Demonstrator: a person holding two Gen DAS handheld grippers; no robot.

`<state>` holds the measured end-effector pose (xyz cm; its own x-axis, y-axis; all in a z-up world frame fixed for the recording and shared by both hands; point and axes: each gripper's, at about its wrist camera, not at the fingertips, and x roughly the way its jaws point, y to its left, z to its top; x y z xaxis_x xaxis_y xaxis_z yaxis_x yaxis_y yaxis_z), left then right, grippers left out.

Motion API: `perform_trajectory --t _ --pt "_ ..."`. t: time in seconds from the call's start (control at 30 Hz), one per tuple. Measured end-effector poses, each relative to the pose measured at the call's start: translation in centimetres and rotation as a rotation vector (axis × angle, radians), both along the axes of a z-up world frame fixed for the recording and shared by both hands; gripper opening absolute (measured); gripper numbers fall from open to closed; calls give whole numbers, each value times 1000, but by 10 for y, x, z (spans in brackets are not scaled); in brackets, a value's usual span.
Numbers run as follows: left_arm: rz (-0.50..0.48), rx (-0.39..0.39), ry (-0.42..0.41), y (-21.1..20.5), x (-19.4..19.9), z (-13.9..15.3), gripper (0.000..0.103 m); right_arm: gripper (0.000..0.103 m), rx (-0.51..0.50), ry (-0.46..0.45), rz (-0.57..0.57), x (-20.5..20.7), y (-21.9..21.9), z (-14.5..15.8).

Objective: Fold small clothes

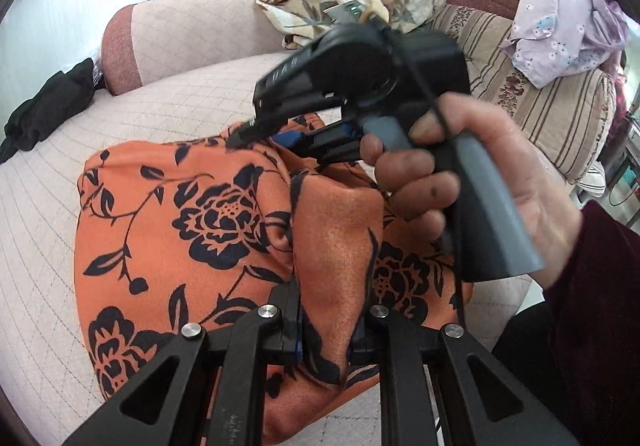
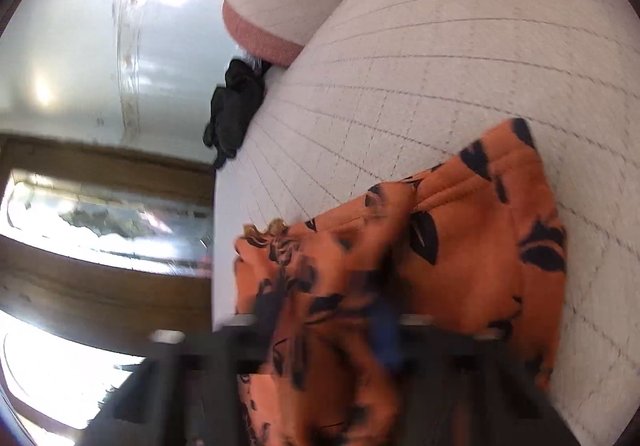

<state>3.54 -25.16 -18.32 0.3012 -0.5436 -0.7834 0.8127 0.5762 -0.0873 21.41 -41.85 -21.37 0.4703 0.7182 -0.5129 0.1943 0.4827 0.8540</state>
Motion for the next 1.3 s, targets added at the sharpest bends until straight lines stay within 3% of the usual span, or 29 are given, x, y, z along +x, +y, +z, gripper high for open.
perform_trajectory --t 0.1,0.3,0.43,0.5,0.57,0.63,0.7,0.77,0.87,1.0,1.1,1.2,1.27,1.3 --pt "-15 -27 -3 -1 -1 11 14 15 -71 -41 6 -2 -6 6" --pt "-62 -62 7 -34 -11 23 14 13 -102 -205 -92 -18 -42 39" --pt "-74 24 88 -61 -10 -9 16 13 -132 -137 -130 -18 -63 24" --pt "-83 16 75 -61 -15 -12 19 13 -137 -77 -122 -15 -72 8" --pt "-113 10 91 -59 -18 -6 45 13 -145 -9 -138 -14 -79 -8" --pt "-125 -13 152 -50 -18 2 56 17 -151 22 -162 -17 -85 -12" --pt "-124 -39 143 -33 -21 15 64 17 -156 16 -179 -24 -91 -3" --pt "-98 -48 65 -9 -26 31 71 17 -162 -32 -210 -38 -98 14" --pt "-19 -58 -9 26 -17 44 71 17 -179 -130 -191 -65 -92 46" --pt "166 -36 -41 74 21 36 71 17 -179 -196 -64 -84 -46 74" --pt "237 -36 -32 92 38 22 71 17 -218 -213 29 -103 -8 84" --pt "229 -1 8 91 44 -7 71 17 -295 -174 40 -141 7 76" --pt "211 -33 34 95 44 -19 72 14 -406 -51 16 -159 7 55" --pt "221 -45 46 99 44 -23 72 11 -410 -32 5 -165 6 48"
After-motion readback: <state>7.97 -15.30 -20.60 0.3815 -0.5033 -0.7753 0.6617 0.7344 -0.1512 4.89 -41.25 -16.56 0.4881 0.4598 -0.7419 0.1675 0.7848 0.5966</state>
